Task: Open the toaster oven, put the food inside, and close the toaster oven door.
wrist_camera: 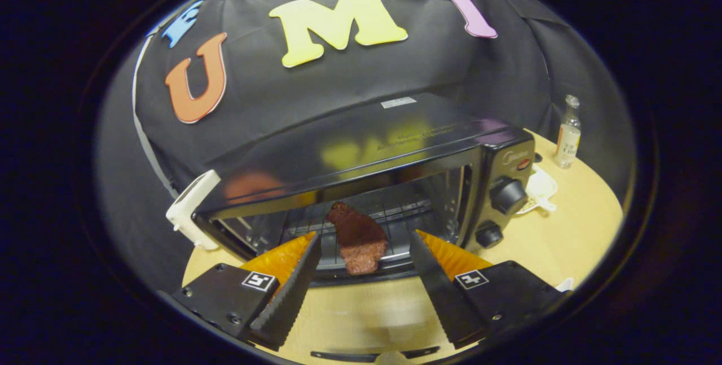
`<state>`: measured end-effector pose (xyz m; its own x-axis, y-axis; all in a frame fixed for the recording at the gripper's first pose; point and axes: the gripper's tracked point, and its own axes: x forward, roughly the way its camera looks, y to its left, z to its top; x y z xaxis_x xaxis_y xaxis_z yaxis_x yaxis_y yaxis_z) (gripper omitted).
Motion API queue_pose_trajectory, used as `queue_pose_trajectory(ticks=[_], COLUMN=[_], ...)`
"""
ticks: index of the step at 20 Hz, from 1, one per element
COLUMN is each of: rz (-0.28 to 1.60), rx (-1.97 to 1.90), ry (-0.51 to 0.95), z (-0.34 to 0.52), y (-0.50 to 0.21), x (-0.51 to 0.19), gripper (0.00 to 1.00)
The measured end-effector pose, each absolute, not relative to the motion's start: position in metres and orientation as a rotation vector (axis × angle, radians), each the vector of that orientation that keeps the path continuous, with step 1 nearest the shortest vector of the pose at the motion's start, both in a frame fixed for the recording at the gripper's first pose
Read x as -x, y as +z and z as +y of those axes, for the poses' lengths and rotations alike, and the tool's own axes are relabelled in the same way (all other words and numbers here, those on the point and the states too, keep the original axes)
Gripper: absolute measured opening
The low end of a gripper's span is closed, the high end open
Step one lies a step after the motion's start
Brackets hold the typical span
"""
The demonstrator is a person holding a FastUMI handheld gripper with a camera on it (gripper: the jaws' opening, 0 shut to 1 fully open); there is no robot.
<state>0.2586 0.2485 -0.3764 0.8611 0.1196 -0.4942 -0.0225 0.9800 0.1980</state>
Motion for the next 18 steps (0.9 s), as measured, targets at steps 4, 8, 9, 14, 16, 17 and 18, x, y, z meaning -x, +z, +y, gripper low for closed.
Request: queue_pose_trajectory(ticks=[4,8,9,14,16,17,18], rz=[0.536,0.531,0.539,0.618,0.659,0.679,0.691], rx=[-0.134,-0.053,-0.038,0.047,0.065,0.063,0.062], ry=[0.092,0.082,0.077,0.087,0.1,0.109,0.121], z=[0.216,0.173,0.163,0.136,0.137,0.142,0.149], y=[-0.353,-0.34,-0.343,-0.378,-0.399,-0.409,-0.417], x=[-0.221,-0.181,-0.169,-0.109,-0.089,-0.081,-0.075], gripper=[1.0,1.0,1.0,1.0,1.0,1.0,1.0])
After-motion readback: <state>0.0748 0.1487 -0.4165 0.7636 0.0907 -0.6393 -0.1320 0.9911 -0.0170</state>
